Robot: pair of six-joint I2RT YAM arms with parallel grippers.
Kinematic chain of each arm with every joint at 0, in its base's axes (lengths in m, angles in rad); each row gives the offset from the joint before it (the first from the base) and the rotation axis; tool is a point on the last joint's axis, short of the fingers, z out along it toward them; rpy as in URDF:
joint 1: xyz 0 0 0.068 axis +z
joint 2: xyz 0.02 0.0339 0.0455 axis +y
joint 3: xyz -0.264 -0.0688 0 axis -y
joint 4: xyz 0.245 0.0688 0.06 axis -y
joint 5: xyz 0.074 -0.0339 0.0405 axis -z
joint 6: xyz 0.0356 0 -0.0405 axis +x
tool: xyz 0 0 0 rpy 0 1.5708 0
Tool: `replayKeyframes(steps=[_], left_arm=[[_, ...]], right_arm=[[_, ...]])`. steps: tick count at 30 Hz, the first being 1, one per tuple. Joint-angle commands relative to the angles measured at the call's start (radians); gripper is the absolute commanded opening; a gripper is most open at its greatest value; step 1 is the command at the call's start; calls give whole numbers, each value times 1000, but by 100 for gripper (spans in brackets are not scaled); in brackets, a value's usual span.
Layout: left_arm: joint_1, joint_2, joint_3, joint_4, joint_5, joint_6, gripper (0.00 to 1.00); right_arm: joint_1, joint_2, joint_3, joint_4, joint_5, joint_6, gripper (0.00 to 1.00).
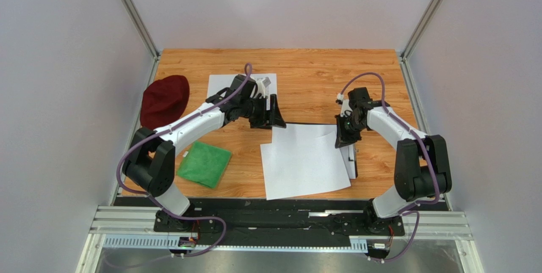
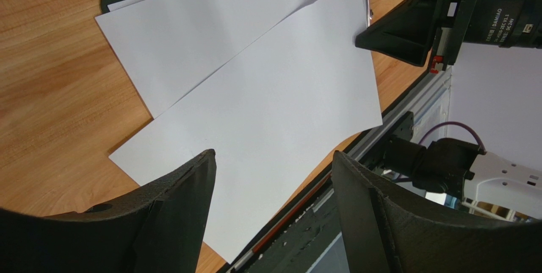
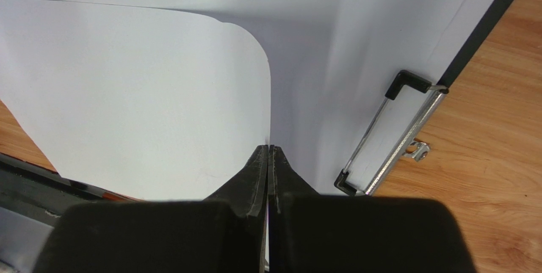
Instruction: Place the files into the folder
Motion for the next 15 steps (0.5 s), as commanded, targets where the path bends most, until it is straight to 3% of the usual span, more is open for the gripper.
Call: replayKeyframes(steps=[1,6,15], left_arm=[[-7,6,46,36,20,7,76],[-7,6,39,33,20,12,76],[-7,11,30,39,23,13,75]], right_arm=[[-11,7,29,43,43,0,0],[-36,8,-14,159,-45,139,0],[-70,34,-9,208,-56,201,0]])
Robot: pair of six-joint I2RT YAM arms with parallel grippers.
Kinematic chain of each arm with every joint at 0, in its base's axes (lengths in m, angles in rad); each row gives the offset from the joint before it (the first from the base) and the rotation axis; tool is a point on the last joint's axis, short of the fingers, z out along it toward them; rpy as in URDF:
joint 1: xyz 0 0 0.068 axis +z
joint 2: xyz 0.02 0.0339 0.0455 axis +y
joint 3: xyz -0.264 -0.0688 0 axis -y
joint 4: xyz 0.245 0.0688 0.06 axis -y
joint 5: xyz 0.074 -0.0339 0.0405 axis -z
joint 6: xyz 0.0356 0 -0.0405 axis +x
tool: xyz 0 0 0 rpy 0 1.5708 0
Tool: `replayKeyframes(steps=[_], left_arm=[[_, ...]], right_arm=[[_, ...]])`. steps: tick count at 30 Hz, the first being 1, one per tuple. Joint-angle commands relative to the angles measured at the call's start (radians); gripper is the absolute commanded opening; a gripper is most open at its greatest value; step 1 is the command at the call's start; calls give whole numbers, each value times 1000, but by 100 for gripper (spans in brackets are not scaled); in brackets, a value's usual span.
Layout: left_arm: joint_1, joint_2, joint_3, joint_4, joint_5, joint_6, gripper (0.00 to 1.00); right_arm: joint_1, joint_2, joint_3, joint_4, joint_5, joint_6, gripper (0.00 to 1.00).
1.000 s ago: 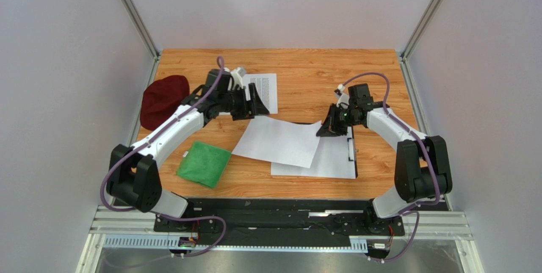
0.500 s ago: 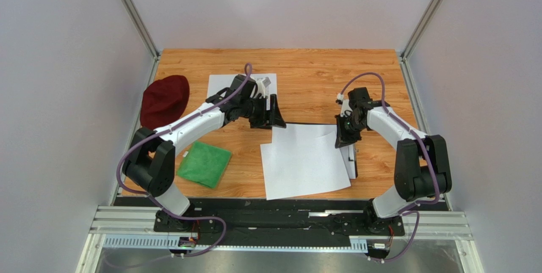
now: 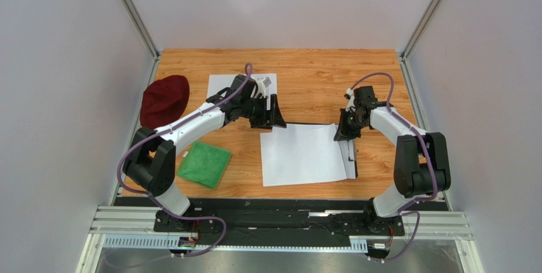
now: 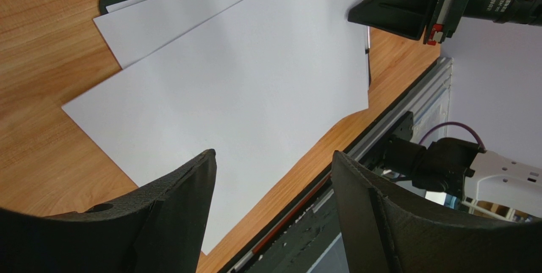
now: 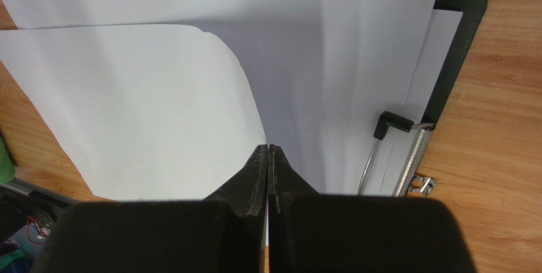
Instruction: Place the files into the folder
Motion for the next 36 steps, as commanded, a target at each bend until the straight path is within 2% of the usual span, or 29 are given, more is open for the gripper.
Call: replayKeyframes(steps=[1,18,30,36], left_arm=[[-5,8,24,33,23,13,75],[-5,35,29,42,21,18,75],[-5,55,44,47,26,11,75],[-5,66,44,54,29,5,75]], right_arm=[[-14,20,8,69,-30,41,0],[-80,71,19,89,-11,9,0],[-80,101,43,92,-56,-46,0],[-80,101,49,75,-21,-75,0]])
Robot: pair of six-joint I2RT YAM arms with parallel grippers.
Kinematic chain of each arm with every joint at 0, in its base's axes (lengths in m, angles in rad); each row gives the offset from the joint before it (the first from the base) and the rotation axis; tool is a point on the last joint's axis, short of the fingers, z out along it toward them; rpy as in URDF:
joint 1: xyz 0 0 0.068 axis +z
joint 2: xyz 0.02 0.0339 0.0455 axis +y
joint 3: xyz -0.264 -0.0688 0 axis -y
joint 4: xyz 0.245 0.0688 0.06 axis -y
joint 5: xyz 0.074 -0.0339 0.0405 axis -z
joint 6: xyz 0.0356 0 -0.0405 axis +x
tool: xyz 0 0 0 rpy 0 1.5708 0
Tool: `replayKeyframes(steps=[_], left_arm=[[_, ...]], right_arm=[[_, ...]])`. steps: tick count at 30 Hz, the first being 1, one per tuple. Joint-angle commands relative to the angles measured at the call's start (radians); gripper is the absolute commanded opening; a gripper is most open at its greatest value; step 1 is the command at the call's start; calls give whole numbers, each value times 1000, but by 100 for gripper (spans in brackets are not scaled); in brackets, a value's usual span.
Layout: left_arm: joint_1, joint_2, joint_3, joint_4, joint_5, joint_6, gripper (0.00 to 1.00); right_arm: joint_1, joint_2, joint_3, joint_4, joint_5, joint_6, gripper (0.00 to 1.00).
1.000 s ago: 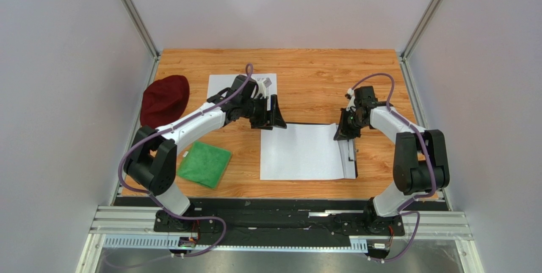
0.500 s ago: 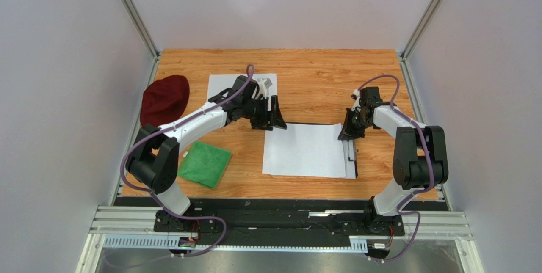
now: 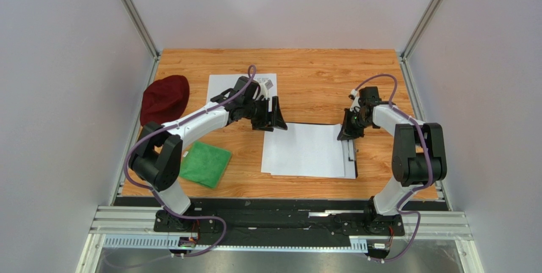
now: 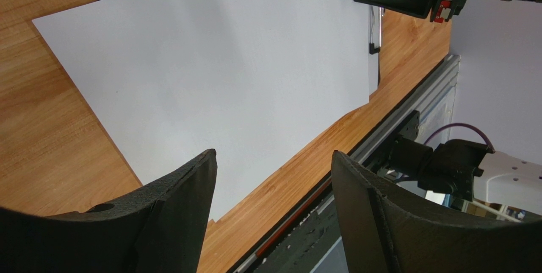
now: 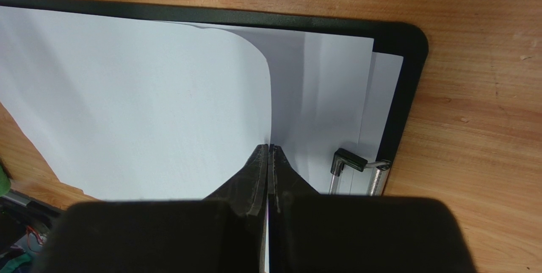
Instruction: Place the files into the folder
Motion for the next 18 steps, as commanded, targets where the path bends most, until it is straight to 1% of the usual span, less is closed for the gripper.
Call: replayKeyframes(steps=[1,9,18], left_arm=[[-5,7,43,35,14,6,75],[-5,13,49,35,16,6,75],[-5,19,47,36,20,4,75]], right_arm=[[-1,-2,41,9,21,-45,0],[-2,-8,46,-15,76,-69,0],[-5,-12,47,-18,93,-83,0]])
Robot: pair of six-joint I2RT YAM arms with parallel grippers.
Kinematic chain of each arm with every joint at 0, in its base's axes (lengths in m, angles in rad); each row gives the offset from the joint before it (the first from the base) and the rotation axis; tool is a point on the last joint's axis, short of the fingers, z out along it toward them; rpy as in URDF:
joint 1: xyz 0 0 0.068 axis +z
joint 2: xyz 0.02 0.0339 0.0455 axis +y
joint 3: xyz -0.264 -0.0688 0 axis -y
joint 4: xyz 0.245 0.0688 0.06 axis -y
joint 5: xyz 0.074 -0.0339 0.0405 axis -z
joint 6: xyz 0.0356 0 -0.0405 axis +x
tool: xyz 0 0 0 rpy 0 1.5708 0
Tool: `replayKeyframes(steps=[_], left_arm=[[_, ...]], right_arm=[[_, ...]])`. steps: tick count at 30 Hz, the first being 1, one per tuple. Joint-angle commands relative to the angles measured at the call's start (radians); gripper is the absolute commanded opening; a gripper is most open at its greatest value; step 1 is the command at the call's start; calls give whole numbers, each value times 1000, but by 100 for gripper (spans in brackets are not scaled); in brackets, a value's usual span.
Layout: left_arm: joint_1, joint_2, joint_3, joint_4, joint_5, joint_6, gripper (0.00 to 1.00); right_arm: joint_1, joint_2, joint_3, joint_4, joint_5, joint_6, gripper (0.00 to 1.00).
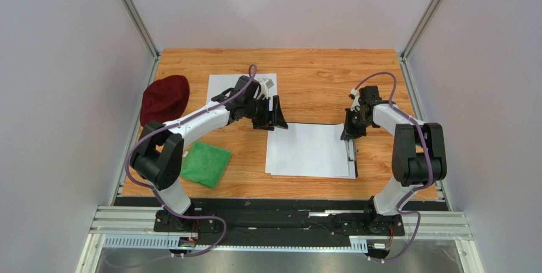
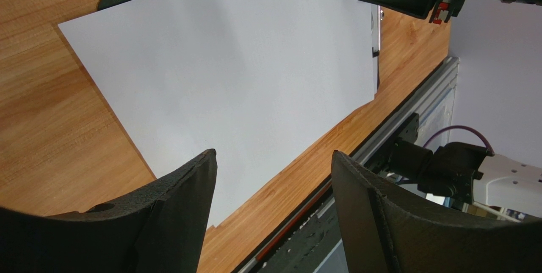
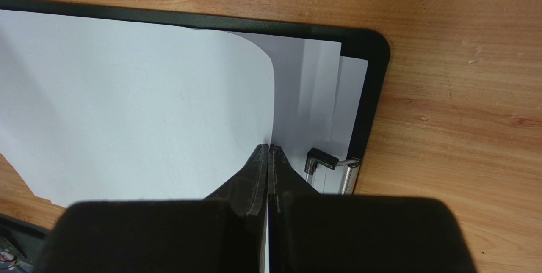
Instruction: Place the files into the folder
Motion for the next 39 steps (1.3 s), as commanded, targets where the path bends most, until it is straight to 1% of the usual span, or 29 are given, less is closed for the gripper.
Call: replayKeyframes(steps=[1,3,4,6,7,9,10,12,14,16,17,19,21,23,26,29,30,31,33,35,39], left_arm=[[-6,8,37,25,20,5,75],[-6,15,39,31,23,3,75],[-6,20,39,34,28,0,75],[-8,34,43,37,38,-1,75],[-9,35,43,40,38,-4,75],[-12,43,46,43,38,-6,75],[-14,46,48,43,38,-7,75],[-20,55,52,48,37,-9,75],[-31,69,62,48,34,-12,75],[-46,84,83,48,25,-15,75],[-66,112,94,51,29,-20,75],[-83,149,120,72,54,-52,74],[-114,202,135,114,54,-90,73],[-140,264,177,126,31,-109,71],[-163,346,250,116,3,-141,68],[-175,383,293,86,-49,-147,68],[-175,386,296,80,-61,-149,68],[-175,390,293,80,-79,-150,68],[-175,396,290,79,-92,-149,68],[-175,406,284,79,-100,-147,68],[-175,425,272,86,-104,-155,69]], right_arm=[[-5,-12,36,-3,26,-27,0],[-4,-12,36,-4,30,-24,2],[-4,-12,36,-3,33,-24,9],[-2,-18,36,-6,44,-22,16],[-2,-21,33,-9,47,-25,23],[-2,-35,35,-11,58,-19,28],[-2,-41,35,-14,59,-18,33],[-4,-56,47,-32,70,-7,39],[-2,-76,74,-57,104,7,42],[-2,-104,93,-119,143,42,44],[-2,-147,97,-138,179,54,45],[-2,-197,88,-172,200,82,48],[-2,-250,71,-193,234,96,53],[-1,-262,53,-190,242,110,55],[-1,-224,29,-202,252,107,55],[-4,-202,6,-187,257,102,50],[-2,-193,4,-175,254,102,41],[-2,-187,-1,-172,248,102,35],[-2,-159,-2,-166,231,96,27],[-2,-123,1,-173,222,88,30],[2,-89,-10,-175,225,79,39]])
